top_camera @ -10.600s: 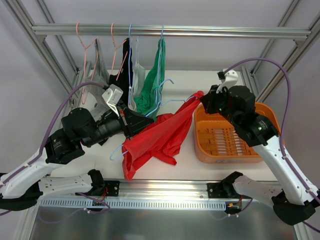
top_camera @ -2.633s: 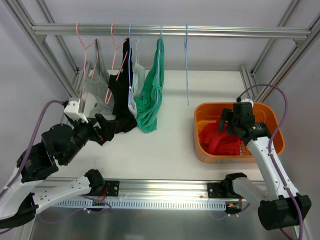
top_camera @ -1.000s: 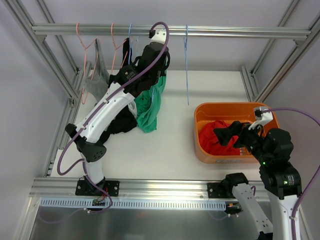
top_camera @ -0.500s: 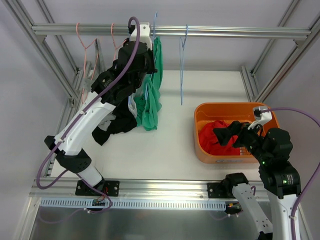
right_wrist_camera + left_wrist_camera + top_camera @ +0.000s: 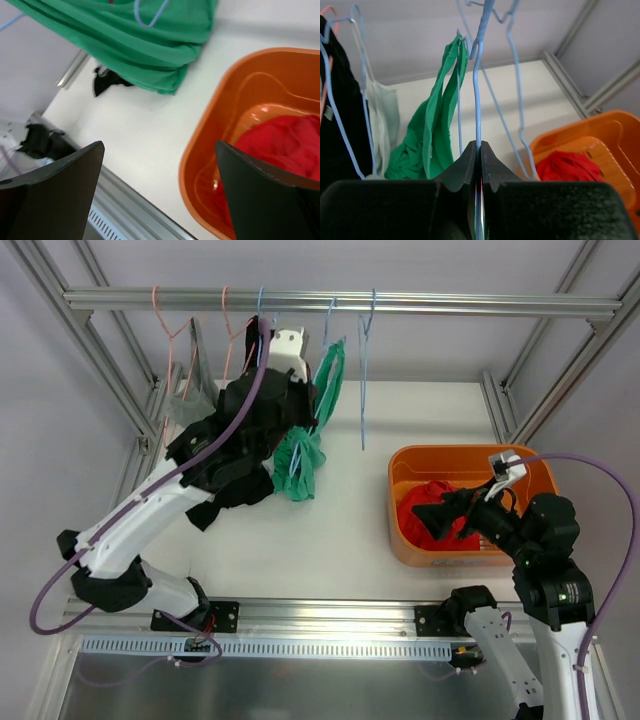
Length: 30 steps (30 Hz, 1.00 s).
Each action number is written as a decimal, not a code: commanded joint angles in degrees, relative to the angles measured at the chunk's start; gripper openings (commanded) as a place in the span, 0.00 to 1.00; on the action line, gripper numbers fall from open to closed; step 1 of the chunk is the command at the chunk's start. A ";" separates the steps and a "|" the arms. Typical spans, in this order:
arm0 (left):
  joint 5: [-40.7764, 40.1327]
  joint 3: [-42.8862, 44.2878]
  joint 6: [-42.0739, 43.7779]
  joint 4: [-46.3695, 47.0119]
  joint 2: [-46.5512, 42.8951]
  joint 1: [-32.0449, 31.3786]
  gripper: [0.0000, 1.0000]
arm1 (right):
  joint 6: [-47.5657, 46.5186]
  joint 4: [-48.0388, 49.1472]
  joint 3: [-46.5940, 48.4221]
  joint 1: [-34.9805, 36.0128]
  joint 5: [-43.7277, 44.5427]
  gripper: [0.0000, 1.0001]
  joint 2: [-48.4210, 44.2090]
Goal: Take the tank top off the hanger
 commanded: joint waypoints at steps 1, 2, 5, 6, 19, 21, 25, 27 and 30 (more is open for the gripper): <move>-1.99 -4.87 -1.33 5.37 -10.30 -3.89 0.00 | 0.81 9.70 -1.31 -0.33 -15.14 0.99 0.28; -1.64 -8.63 -1.33 6.68 -11.97 -5.38 0.00 | 1.35 11.19 -1.40 -0.33 -17.42 1.00 0.72; -1.20 -15.49 -2.03 8.88 -18.83 -7.32 0.00 | 3.72 16.21 -1.31 -0.24 -23.59 0.99 2.56; -1.11 -16.74 -2.38 8.98 -21.98 -7.76 0.00 | 4.60 18.22 -1.14 -0.07 -24.30 0.99 3.18; 15.41 -34.94 -9.68 4.23 -43.97 -9.88 0.00 | -1.62 18.85 12.22 28.39 4.67 0.69 24.69; 18.13 -36.70 -10.99 4.14 -46.16 -9.88 0.00 | -3.12 19.11 13.10 32.34 13.44 0.64 27.17; 25.85 -37.58 -12.84 4.14 -48.28 -9.88 0.00 | -6.20 19.47 17.83 36.22 19.10 0.54 33.85; 27.19 -37.94 -13.81 4.06 -49.07 -9.88 0.00 | -7.78 19.55 19.16 37.54 23.39 0.49 37.45; 27.63 -38.81 -14.78 3.97 -49.52 -9.88 0.00 | -8.14 20.69 19.87 37.81 26.40 0.40 39.65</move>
